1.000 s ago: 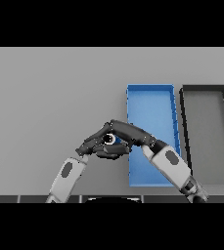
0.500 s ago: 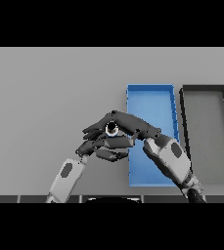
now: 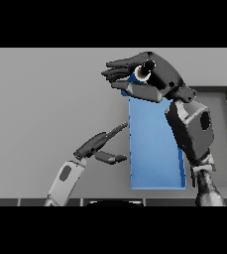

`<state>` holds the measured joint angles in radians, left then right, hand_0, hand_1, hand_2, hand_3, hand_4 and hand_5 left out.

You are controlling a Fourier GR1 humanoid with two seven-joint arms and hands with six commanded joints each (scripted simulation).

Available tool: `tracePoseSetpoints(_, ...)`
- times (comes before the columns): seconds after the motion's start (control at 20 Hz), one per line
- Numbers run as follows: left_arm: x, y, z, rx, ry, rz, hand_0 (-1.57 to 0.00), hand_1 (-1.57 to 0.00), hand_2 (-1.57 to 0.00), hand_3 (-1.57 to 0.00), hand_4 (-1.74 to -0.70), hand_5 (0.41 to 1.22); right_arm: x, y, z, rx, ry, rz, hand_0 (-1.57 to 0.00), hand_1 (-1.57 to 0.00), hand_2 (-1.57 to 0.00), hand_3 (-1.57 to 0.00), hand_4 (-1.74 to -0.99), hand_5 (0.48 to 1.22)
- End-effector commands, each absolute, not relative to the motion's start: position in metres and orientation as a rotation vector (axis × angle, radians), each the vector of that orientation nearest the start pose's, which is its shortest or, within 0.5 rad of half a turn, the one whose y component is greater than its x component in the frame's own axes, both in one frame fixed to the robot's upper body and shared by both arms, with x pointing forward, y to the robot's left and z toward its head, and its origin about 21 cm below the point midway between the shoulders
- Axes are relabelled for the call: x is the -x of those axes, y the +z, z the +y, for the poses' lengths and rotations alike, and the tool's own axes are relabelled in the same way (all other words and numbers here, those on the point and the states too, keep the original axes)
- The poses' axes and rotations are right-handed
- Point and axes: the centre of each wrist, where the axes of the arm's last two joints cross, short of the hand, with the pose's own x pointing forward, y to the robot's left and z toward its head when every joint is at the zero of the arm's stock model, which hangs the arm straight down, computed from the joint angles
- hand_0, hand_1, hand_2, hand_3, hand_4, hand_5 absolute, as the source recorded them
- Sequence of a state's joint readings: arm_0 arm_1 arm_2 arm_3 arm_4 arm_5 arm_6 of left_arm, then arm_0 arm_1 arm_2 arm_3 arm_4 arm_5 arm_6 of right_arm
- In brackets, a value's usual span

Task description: Pick up the blue pipe and place it into the blue bin.

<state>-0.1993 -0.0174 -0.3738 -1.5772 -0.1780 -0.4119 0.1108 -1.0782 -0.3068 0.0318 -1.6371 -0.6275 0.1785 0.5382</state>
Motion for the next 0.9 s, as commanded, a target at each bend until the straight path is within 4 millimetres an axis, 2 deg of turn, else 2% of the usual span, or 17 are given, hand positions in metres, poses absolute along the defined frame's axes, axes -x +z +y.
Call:
tracePoseSetpoints(0.0, -0.266, 0.048, 0.112, 0.440, -0.886, -1.549, 0.00, 0.00, 0.00, 0.00, -0.89, 0.425, -0.332, 0.349, -0.149, -0.611, 0.673, -1.927, -1.57, -1.57, -1.57, -1.57, -1.741, 1.221)
tracePoseSetpoints(0.15, -0.269, 0.047, 0.109, 0.434, -0.884, -1.546, 0.00, 0.00, 0.00, 0.00, -0.89, 0.412, -0.357, 0.347, -0.180, -0.475, 0.589, -1.919, -1.57, -1.57, -1.57, -1.57, -1.741, 1.221)
tracePoseSetpoints(0.25, -0.270, 0.050, 0.110, 0.429, -0.889, -1.567, 0.00, 0.00, 0.00, 0.00, -0.88, 0.412, -0.369, 0.337, -0.203, -0.380, 0.561, -1.880, -1.57, -1.57, -1.57, -1.57, -1.741, 1.221)
tracePoseSetpoints(0.3, -0.270, 0.048, 0.111, 0.420, -0.895, -1.563, 0.00, 0.00, 0.00, 0.00, -0.87, 0.413, -0.373, 0.324, -0.216, -0.364, 0.524, -1.848, -1.57, -1.57, -1.57, -1.57, -1.741, 1.221)
tracePoseSetpoints(0.5, -0.267, 0.047, 0.110, 0.415, -0.899, -1.567, 0.00, 0.00, 0.00, 0.00, -0.87, 0.419, -0.366, 0.278, -0.245, -0.295, 0.439, -1.734, -1.57, -1.57, -1.57, -1.57, -1.741, 1.221)
tracePoseSetpoints(0.85, -0.260, 0.047, 0.111, 0.433, -0.872, -1.554, 0.00, 0.00, 0.00, 0.00, -0.88, 0.427, -0.343, 0.209, -0.271, -0.161, 0.310, -1.517, -1.57, -1.57, -1.57, -1.57, -1.741, 1.221)
